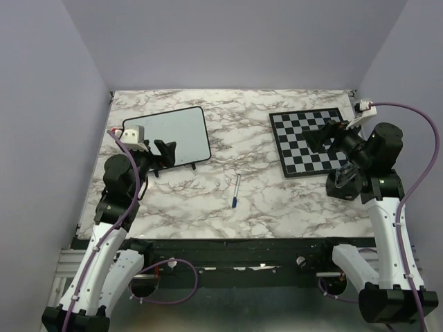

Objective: Write a sentence on the whiteboard
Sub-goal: Pick up the whiteboard marker from the center of the board.

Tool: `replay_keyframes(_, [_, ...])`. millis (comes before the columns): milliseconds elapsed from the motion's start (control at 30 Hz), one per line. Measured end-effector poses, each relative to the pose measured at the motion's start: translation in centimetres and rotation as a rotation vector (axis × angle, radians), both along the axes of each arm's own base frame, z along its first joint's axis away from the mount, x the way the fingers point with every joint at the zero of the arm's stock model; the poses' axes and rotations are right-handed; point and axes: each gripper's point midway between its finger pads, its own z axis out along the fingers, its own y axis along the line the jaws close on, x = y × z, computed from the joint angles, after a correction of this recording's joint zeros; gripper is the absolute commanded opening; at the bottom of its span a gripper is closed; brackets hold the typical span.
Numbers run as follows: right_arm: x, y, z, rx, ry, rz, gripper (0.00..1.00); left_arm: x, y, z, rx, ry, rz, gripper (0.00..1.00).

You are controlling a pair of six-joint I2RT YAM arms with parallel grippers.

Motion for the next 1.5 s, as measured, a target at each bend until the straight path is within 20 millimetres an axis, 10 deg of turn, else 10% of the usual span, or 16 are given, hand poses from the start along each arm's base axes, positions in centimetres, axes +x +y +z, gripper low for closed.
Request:
replay_keyframes(500, [-6.8, 7.0, -1.9, -0.064, -0.145, 0.651, 1.00, -5.0, -10.0, 1.1, -0.108, 0.189, -0.459, 0.99])
replay_keyframes(900, [-6.9, 7.0, -4.3, -0.126, -0.185, 0.694, 1.00, -9.5, -19.1, -9.4, 0.087, 0.575, -0.585, 0.81])
replay_keyframes(1500, [-5.9, 6.4, -5.0, -0.179, -0.193, 0.650, 1.00, -6.8, -22.6, -22.2, 0.390, 0.880, -0.360, 0.51])
